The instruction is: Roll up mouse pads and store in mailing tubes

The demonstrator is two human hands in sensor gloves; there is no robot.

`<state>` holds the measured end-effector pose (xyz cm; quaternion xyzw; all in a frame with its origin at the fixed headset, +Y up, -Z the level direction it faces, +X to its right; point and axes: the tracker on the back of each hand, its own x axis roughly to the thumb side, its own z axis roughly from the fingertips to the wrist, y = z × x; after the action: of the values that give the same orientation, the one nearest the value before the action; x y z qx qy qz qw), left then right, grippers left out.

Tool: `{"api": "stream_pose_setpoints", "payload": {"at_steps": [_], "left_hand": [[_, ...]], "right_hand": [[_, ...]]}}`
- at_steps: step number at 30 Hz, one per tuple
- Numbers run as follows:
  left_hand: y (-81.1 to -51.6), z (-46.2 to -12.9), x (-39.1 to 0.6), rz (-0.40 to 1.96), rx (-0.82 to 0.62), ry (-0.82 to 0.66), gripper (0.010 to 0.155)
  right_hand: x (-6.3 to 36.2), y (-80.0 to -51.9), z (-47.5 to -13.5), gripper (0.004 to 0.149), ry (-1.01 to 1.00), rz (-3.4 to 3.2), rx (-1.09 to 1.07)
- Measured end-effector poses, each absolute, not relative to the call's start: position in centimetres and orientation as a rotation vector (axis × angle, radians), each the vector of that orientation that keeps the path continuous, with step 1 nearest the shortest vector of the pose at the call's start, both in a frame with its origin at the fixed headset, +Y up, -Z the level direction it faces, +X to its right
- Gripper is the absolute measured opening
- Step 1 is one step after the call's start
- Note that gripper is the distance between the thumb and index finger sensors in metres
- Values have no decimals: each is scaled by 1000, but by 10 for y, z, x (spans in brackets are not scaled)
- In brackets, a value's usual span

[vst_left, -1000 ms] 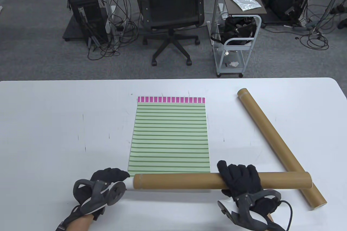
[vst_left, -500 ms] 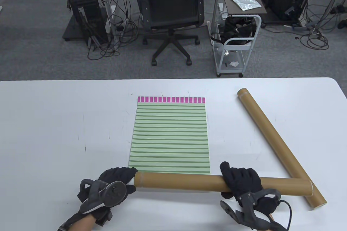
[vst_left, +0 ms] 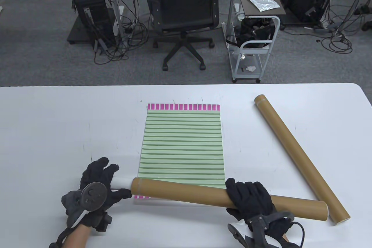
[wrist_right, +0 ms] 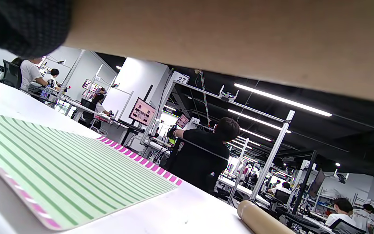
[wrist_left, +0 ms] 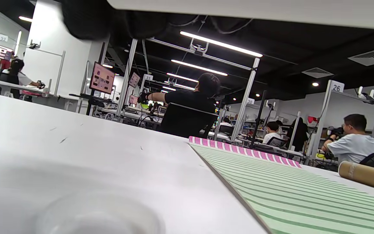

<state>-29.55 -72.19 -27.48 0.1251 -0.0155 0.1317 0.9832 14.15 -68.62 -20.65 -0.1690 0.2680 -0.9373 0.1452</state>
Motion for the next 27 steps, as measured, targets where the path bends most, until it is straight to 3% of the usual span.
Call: {"api": "stream_pose_setpoints", "payload": {"at_steps": [1, 2, 3, 5, 6, 8, 9, 11, 18, 23, 27], "left_hand": [[-721, -274, -300, 337, 249, -54, 93], [-720, -275, -302, 515, 216, -111, 78], [-720, -276, -301, 750, 144, -165, 73], [-723, -278, -283, 1239, -83, -366, 71], [-726, -278, -272, 1370, -182, -425, 71], [-735, -277, -246, 1451, -370, -565, 75], [-736, -274, -248, 1448, -330, -531, 76], [-740, -276, -247, 1370, -339, -564, 77], [-739, -278, -257, 1308, -275, -472, 85], [-726, -280, -294, 547, 88, -252, 78], [-740, -289, -306, 131, -16, -165, 79]], "right_hand": [[144, -688, -209, 78, 757, -2712, -490], [147, -688, -212, 78, 735, -2742, -481], [148, -688, -213, 78, 673, -2792, -514], [143, -689, -215, 78, 688, -2829, -512], [141, -690, -215, 78, 698, -2833, -515], [134, -690, -215, 78, 705, -2871, -577], [139, -692, -215, 78, 719, -2863, -544], [140, -692, -214, 78, 707, -2861, -558], [142, -696, -219, 78, 720, -2856, -558], [156, -695, -222, 78, 698, -2837, -457], [161, -697, -226, 79, 688, -2813, -417]]}}
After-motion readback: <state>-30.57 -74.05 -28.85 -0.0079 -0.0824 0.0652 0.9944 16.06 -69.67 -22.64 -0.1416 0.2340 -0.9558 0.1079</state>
